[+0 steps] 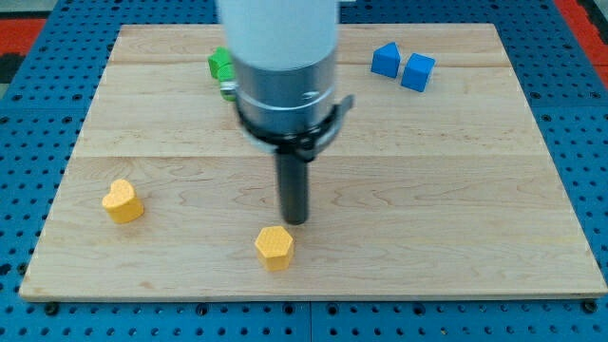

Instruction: Push yellow hexagon to the bottom left

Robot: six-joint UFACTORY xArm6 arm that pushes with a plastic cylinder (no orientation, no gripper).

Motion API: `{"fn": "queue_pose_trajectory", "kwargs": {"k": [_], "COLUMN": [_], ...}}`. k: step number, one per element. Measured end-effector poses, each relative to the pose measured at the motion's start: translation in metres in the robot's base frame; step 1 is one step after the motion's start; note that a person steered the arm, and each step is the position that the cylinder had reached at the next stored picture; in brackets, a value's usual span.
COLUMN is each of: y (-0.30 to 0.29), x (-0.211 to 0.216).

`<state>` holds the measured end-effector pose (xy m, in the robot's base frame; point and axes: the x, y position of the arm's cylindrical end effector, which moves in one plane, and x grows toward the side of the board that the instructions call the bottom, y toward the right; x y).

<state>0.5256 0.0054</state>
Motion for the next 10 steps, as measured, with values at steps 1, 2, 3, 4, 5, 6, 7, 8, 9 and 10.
{"fn": "queue_pose_trajectory", "kwargs": {"k": [1, 2, 3, 4, 5, 6, 7, 8, 9, 10], "y": [0.002, -0.015, -0.061, -0.114, -0.174, -0.178, -0.187, -0.204, -0.227, -0.252], "x": [0.031, 0.050, 0.054, 0.050, 0.048, 0.048, 0.048, 0.048, 0.048, 0.049]}}
